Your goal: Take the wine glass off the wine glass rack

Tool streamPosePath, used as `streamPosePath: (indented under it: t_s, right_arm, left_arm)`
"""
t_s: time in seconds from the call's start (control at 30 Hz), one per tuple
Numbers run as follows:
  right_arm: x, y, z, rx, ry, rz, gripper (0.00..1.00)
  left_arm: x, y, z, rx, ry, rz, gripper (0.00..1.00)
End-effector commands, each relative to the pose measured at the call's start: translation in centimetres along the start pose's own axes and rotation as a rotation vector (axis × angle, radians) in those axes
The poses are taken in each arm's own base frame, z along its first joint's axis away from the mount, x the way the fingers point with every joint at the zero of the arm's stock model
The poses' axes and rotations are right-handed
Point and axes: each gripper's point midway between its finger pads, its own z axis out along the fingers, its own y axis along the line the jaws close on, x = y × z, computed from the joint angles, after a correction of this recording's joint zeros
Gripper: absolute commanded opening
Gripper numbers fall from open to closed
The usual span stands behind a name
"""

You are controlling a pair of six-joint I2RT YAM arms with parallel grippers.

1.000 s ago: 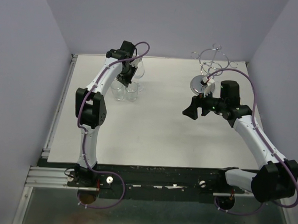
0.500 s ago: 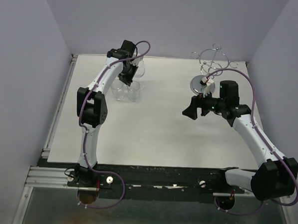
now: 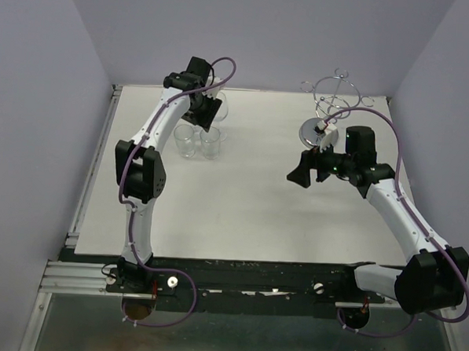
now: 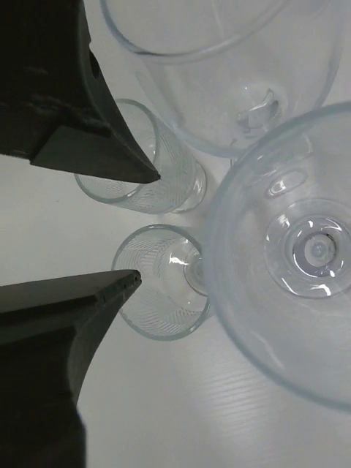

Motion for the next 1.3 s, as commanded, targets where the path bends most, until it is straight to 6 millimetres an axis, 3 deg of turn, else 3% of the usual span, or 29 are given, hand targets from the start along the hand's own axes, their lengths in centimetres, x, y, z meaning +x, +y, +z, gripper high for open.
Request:
streamPosePath:
  t_s: [0.0, 0.1, 0.13, 0.17, 0.27, 0.37, 0.47, 0.53, 0.67, 0.77, 0.9, 0.97, 1.03, 1.1, 1.27]
  right_arm:
    - [-1.9, 0.6, -1.2, -0.001, -0.020, -0.040, 1.00]
    - [-3.2, 0.9, -2.2, 0.011, -0.015, -0.075, 1.00]
    - [-3.7, 0.7, -2.5, 0.025, -0.015, -0.082, 1.00]
    - [-4.1, 0.3, -2.6, 0.055, -0.010, -0.073, 1.00]
    - [-5.7, -2.4, -3.1, 0.220, -0.006, 0.011, 1.00]
    - [-8.4, -5.2, -4.2, 0.417, -0.079, 0.175, 1.00]
    - [-12.2, -4.7, -5.5, 0.429, -0.157, 0.200, 1.00]
    - [-13.5, -4.8, -6.7, 0.472, -0.155, 0.209, 1.00]
    - [-15.3, -6.1, -9.0, 0.606, -0.109, 0.222, 1.00]
    - [-16.3, -7.4, -10.2, 0.695, -0.133, 0.191, 1.00]
    - [-17.9, -7.7, -10.7, 0.712, -0.203, 0.167, 1.00]
    - [-18.3, -7.7, -10.8, 0.710, -0.220, 0.146, 1.00]
    - [-18.4, -7.6, -10.9, 0.706, -0.221, 0.120, 1.00]
    - [-18.2, -7.5, -10.6, 0.689, -0.205, 0.096, 1.00]
    - [-17.4, -6.6, -9.9, 0.626, -0.191, 0.079, 1.00]
  left_arm:
    - [-1.7, 0.7, -6.7, -0.032, -0.121, 0.035, 0.71]
    - [-0.8, 0.6, -8.3, -0.029, -0.120, 0.054, 0.76]
    - [-0.6, 0.5, -9.0, -0.016, -0.125, 0.062, 0.82]
    - [-0.5, 0.1, -9.5, 0.002, -0.130, 0.076, 0.99]
    - [-0.4, 0.2, -10.8, -0.004, -0.160, 0.090, 0.99]
    - [-1.1, 2.0, -13.7, -0.083, -0.287, 0.056, 0.99]
    - [-0.9, 5.1, -15.4, -0.178, -0.447, -0.062, 0.99]
    - [-0.5, 7.3, -17.6, -0.256, -0.545, -0.128, 0.99]
    - [-0.4, 8.9, -21.3, -0.380, -0.671, -0.170, 0.99]
    - [0.4, 10.6, -23.1, -0.494, -0.726, -0.294, 0.99]
    - [2.0, 11.0, -21.4, -0.515, -0.665, -0.332, 0.99]
    - [2.5, 9.9, -19.7, -0.448, -0.637, -0.304, 0.99]
    - [2.5, 7.5, -18.3, -0.309, -0.612, -0.251, 0.99]
    - [2.3, 6.3, -18.3, -0.240, -0.619, -0.254, 0.99]
    - [1.3, 7.4, -19.1, -0.289, -0.665, -0.303, 0.99]
